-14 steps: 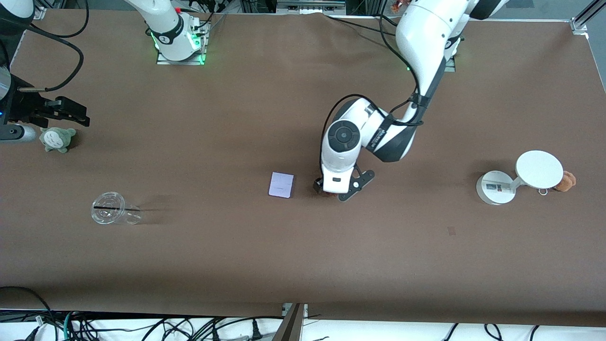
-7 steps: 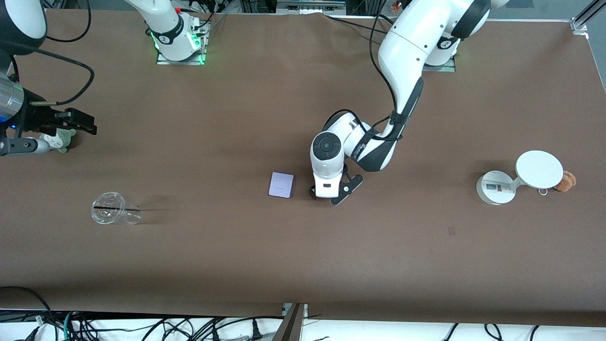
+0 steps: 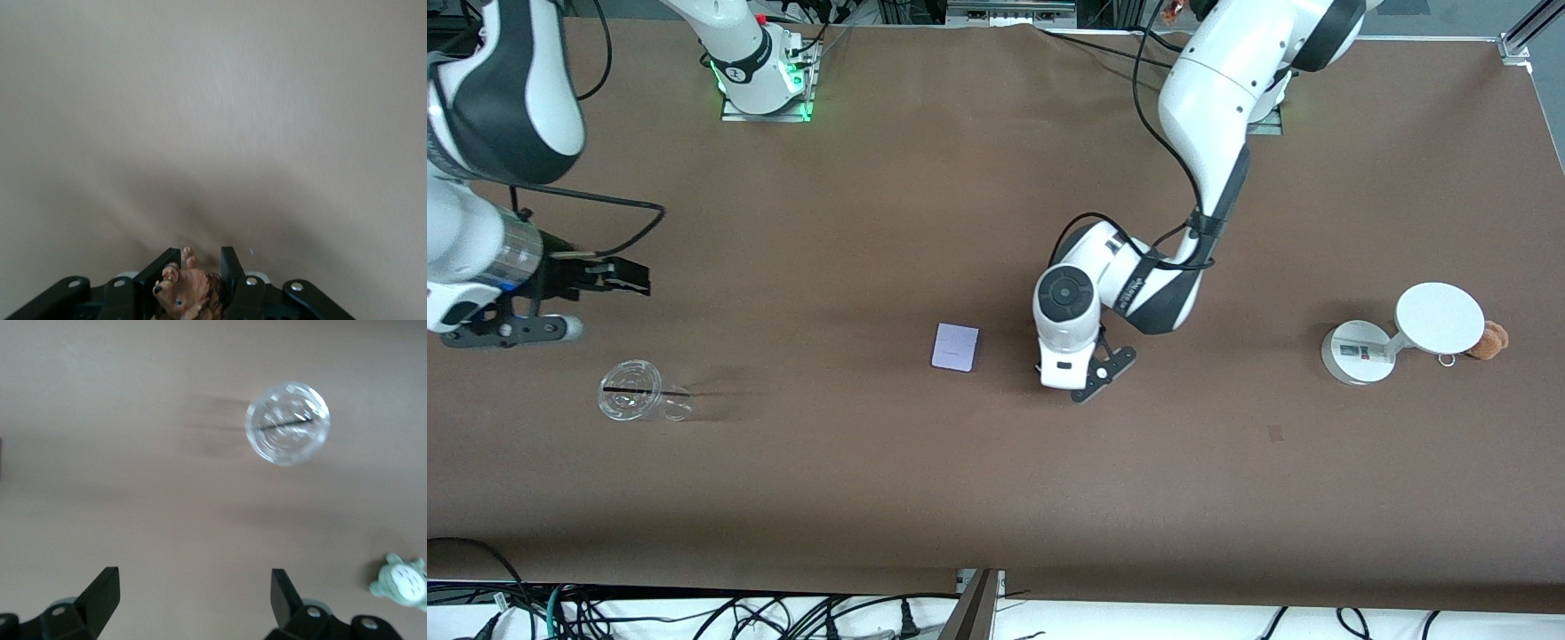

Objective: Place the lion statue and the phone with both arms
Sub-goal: 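Grasp the lion with the left gripper while the right gripper reaches the phone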

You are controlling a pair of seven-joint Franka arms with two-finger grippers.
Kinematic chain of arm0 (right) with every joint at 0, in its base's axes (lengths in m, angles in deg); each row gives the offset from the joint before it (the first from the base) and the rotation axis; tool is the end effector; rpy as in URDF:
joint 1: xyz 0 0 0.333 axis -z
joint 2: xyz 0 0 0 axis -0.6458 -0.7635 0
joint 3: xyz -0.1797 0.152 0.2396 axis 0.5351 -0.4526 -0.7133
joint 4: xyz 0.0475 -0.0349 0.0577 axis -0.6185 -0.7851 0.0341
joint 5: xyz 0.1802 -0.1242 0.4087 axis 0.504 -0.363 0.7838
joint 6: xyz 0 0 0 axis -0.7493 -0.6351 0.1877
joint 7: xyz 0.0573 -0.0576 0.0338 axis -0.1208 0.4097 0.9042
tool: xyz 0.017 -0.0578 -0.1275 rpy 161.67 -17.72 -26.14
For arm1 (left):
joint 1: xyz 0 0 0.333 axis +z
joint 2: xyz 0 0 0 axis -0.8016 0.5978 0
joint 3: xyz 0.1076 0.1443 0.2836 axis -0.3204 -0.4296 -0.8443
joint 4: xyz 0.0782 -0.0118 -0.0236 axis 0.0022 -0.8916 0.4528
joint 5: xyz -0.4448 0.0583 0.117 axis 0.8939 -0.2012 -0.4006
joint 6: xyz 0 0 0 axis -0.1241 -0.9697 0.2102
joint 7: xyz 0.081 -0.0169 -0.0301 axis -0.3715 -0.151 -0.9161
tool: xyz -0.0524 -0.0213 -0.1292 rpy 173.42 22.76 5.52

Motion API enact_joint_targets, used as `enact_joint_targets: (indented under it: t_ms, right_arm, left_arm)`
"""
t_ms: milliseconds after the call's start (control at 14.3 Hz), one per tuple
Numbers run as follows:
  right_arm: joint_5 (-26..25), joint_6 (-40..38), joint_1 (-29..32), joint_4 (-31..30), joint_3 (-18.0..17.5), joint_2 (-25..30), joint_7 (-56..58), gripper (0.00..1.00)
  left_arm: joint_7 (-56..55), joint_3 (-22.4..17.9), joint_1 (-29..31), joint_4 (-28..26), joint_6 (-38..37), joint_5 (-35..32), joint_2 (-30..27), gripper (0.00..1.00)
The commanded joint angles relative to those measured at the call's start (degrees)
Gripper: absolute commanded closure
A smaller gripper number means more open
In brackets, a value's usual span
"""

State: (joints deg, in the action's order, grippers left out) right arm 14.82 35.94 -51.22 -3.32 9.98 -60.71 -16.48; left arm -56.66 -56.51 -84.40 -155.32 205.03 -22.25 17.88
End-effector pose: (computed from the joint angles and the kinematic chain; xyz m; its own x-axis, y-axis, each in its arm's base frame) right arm 0.7057 0.0560 0.4669 0.9888 0.1013 -0.1093 0.1046 -0.9942 0.0245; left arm 0.6936 -0.4245 0.1533 0.7881 0.6140 0.0424 0.6148 -0.7821 -0.1013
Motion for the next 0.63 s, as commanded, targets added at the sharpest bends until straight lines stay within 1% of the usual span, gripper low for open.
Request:
enact_joint_targets:
  t_ms: [0,140,350,561]
  right_arm:
    - [1.11,4.27,-3.57,1.05,-0.42,-3.81,-7.76,0.0]
    - [1.02,9.09,-8.14,1.05,-0.6,-7.58,-16.46,0.0]
    - [1.2,16.39,-14.64,1.05,-0.68,-13.21,-23.42,0.0]
    - [1.46,24.03,-20.97,1.14,-0.68,-18.4,-37.02,0.0]
  left_arm:
    - [5.23,0.51,2.54,-0.38,-2.05,-0.17,-3.87,1.0]
    - [9.95,0.95,6.57,-0.47,-5.8,-0.17,-6.33,1.0]
    - [23.91,0.95,13.25,-0.82,-9.42,-0.17,-8.27,1.0]
    - [39.29,0.78,19.14,-1.61,-11.98,-0.51,-8.36,1.0]
